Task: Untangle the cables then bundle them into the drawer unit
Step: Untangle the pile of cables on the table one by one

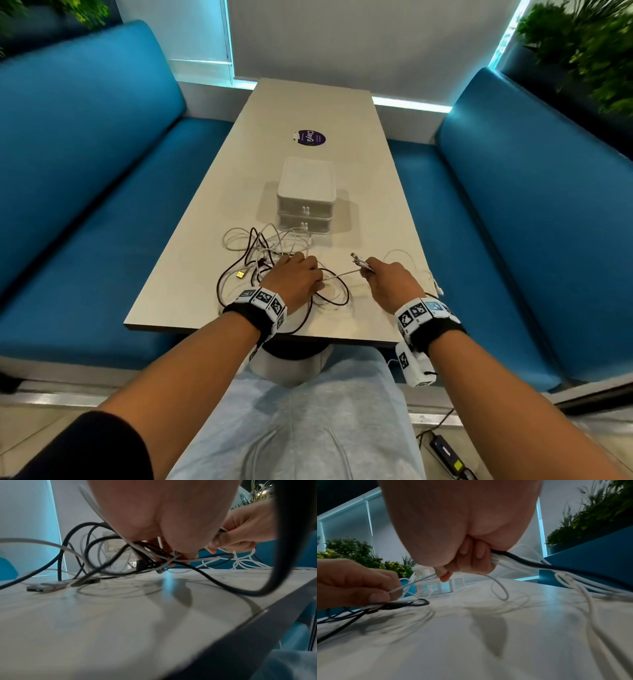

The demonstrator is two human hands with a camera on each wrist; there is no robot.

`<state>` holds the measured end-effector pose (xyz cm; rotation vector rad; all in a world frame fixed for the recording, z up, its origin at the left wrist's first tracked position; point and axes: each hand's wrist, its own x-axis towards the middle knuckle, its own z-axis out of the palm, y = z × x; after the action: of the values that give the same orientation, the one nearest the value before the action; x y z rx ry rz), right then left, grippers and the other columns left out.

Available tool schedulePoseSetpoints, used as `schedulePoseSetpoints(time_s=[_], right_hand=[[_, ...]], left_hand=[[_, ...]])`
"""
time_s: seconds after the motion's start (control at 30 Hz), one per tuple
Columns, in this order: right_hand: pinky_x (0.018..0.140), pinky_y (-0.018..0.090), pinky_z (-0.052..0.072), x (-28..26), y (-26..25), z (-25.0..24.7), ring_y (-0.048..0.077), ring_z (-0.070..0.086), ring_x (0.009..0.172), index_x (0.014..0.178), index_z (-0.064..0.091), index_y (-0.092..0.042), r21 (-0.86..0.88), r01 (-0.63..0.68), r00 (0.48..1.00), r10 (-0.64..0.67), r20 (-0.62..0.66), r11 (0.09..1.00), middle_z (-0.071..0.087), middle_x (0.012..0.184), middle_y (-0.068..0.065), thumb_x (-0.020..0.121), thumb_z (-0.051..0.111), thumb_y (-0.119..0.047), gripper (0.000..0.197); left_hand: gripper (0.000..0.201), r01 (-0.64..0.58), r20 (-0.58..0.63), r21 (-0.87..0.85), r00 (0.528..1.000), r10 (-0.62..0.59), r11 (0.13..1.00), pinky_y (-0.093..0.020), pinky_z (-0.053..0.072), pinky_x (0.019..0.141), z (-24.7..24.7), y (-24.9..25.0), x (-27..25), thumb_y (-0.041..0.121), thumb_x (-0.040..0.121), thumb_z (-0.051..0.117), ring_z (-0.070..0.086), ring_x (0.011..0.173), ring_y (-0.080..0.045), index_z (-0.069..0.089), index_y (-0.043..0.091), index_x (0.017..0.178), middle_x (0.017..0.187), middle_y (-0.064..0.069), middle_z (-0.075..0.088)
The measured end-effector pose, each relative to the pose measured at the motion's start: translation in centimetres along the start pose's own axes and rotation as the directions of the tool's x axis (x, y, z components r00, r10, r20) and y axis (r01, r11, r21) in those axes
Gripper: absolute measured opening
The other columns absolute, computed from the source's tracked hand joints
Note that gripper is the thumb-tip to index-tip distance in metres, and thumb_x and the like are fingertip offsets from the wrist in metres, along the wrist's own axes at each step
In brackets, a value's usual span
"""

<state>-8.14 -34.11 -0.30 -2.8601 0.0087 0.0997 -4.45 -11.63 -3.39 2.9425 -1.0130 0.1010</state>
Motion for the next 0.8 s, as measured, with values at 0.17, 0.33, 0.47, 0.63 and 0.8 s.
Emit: schedulePoseSetpoints(time_s=[0.17,0.33,0.47,0.63,0.8], right_hand=[[0.064,0.036,0.05,0.2,1.8,-0.7,0.032,0.059,0.074,0.107,0.056,-0.019,-0.033,-0.104,0.995,0.103,-0.018,0.994,0.063,0.089,0.013,0.101,0.04,-0.036,0.024],[0.058,0.031,0.041,0.1,2.4,-0.6,0.029,0.056,0.072,0.105,0.057,-0.013,-0.038,-0.235,0.972,0.235,-0.011,0.971,0.059,0.087,0.009,0.102,0.039,-0.033,0.027],[0.065,0.036,0.042,0.2,-0.1,0.3,0.036,0.059,0.079,0.127,0.045,-0.015,0.043,-0.204,0.973,0.208,-0.098,0.978,0.063,0.093,0.017,0.103,0.032,-0.035,0.034],[0.074,0.045,0.052,0.0,-2.8,1.6,0.041,0.063,0.087,0.151,0.018,-0.025,0.15,-0.058,0.989,0.077,-0.124,0.987,0.066,0.097,0.02,0.102,0.037,-0.033,0.052],[0.07,0.043,0.053,-0.7,-3.1,1.9,0.035,0.064,0.08,0.153,0.015,-0.025,0.207,0.031,0.99,-0.002,-0.138,0.978,0.068,0.09,0.016,0.101,0.043,-0.026,0.059]], left_hand=[[0.033,0.002,0.027,0.034,1.0,-0.003,0.999,-0.039,0.032,0.097,-0.4,-0.4,0.0,0.041,0.102,0.039,0.045,0.115,-0.024,0.065,0.022,0.11,0.117,0.003,0.06],[0.03,0.0,0.016,0.137,1.0,-0.002,0.991,-0.041,0.031,0.096,-0.3,-0.2,-0.3,0.042,0.104,0.036,0.048,0.112,-0.025,0.062,0.027,0.11,0.107,0.005,0.067],[0.029,-0.012,0.015,0.156,1.0,0.01,0.988,-0.04,0.029,0.092,-0.1,0.6,-0.3,0.04,0.105,0.035,0.051,0.104,-0.023,0.06,0.027,0.1,0.094,0.004,0.071],[0.028,-0.022,0.029,0.152,0.999,0.018,0.988,-0.041,0.028,0.09,-0.5,0.9,-0.2,0.04,0.105,0.035,0.052,0.101,-0.024,0.06,0.027,0.1,0.087,0.0,0.071],[0.03,-0.018,0.072,0.147,0.997,0.008,0.989,-0.041,0.028,0.091,-0.8,0.6,-0.2,0.038,0.104,0.035,0.053,0.1,-0.025,0.062,0.025,0.104,0.087,-0.002,0.07]])
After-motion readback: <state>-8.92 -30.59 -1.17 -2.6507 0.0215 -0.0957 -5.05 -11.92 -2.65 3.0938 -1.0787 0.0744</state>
